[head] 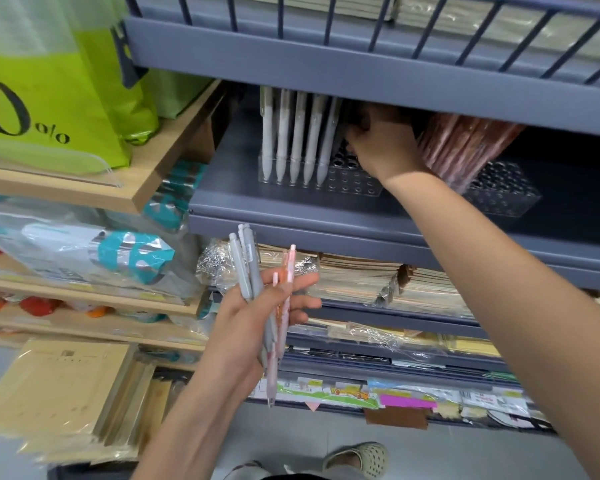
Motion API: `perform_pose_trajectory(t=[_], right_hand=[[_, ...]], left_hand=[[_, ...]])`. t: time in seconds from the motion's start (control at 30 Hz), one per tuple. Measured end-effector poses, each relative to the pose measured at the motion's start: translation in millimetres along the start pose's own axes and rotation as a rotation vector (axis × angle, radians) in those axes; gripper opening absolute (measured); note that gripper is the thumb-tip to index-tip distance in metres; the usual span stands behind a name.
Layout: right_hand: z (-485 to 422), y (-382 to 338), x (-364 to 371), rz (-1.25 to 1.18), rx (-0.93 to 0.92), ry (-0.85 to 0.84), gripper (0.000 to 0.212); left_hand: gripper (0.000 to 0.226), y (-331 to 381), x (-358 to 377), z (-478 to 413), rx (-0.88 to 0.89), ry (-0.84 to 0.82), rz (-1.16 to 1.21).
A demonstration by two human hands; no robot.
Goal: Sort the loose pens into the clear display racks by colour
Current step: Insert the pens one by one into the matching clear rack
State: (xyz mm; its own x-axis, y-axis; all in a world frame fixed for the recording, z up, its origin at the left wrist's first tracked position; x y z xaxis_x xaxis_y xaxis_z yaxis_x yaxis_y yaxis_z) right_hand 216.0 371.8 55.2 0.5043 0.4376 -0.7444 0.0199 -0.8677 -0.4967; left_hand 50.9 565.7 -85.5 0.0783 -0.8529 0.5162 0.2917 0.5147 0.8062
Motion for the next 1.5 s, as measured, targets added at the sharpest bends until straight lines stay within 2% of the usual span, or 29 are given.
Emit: perform_pose_trajectory(t=[0.07,0.17,0.23,0.33,0.4,0.53,0.63,0.73,0.8,0.9,1.0,1.1,1.2,1.33,1.43,1.5], right_hand=[[7.0,3.0,-8.3,-0.076,0.041,0.026,0.032],[39.6,2.2,-27.5,-0.343,0.074,0.073,0.014],[76.0,-1.5,-27.8,-0.452,0.077,-0.101,0.015],[129.9,-10.2,-15.8,-0.426,0.023,-0.432,0.017],[147.7,-9.9,-9.9,-0.42,0.033,-0.515,0.016],[158.0,-0.4,-9.2,-0.502,0.118,-0.53,0.014],[158.2,17.6,-20.8,-0.558,0.173,-0.449,0.014],[150.8,45.7,-47.8,-0.653,0.272,-0.245,0.014],[148.8,60.1,-63.8,-0.733,0.304,-0.14,0.012],[156.8,73.9,-71.2,-0.815,0.333,-0.126,0.01],[165.7,84.9,-71.5,-0.759,0.321,-0.199,0.008],[159.5,101.9,-87.1,-0.749,0.317,-0.195,0.009],[139.5,122.1,-120.5,-0.826,0.313,-0.06,0.006],[110.7,150.0,-161.6,-0.823,0.296,0.184,0.018],[95.9,159.4,-179.0,-0.687,0.227,0.313,0.023],[88.4,160.6,-181.4,-0.61,0.203,0.342,0.023]], left_hand=[[0.011,-0.5,0.9,0.7,0.016,-0.004,-0.01],[0.015,-1.8,1.5,1.6,0.033,-0.002,-0.028],[0.015,-3.0,2.7,1.9,0.044,-0.008,-0.033],[0.023,-7.1,7.0,2.3,0.05,-0.033,-0.041],[0.028,-11.7,13.0,2.9,0.044,-0.053,-0.059],[0.023,-21.3,26.9,3.2,0.011,-0.097,-0.061],[0.031,-29.0,41.9,4.9,-0.078,-0.157,0.0],[0.036,-37.6,54.2,6.6,-0.127,-0.178,-0.053],[0.032,-43.1,63.6,7.6,-0.118,-0.183,-0.108],[0.024,-52.0,82.1,9.9,-0.087,-0.171,-0.117],[0.023,-60.6,102.2,10.6,-0.057,-0.168,-0.114],[0.023,-68.8,114.0,10.4,-0.062,-0.123,-0.135],[0.021,-74.4,122.9,11.1,-0.076,-0.116,-0.128],[0.031,-78.4,130.8,8.9,-0.081,-0.091,-0.153],[0.028,-81.7,134.1,7.3,-0.07,-0.065,-0.187],[0.029,-82.9,135.0,6.6,-0.06,-0.047,-0.184]])
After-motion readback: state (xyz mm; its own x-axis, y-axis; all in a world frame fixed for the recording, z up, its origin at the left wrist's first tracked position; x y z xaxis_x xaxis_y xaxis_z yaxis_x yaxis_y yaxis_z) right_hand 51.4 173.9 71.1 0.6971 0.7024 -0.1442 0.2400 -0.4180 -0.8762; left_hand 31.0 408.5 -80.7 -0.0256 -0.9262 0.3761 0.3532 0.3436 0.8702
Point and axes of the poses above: each hand's wrist, its own z-axis away from the middle knuckle, its own x-axis out of the palm, y = z × x, the point moved 8 cm from there along -z, towards the middle knuckle, and after that the axes turned 9 degrees about y, right-handed, at the moved point
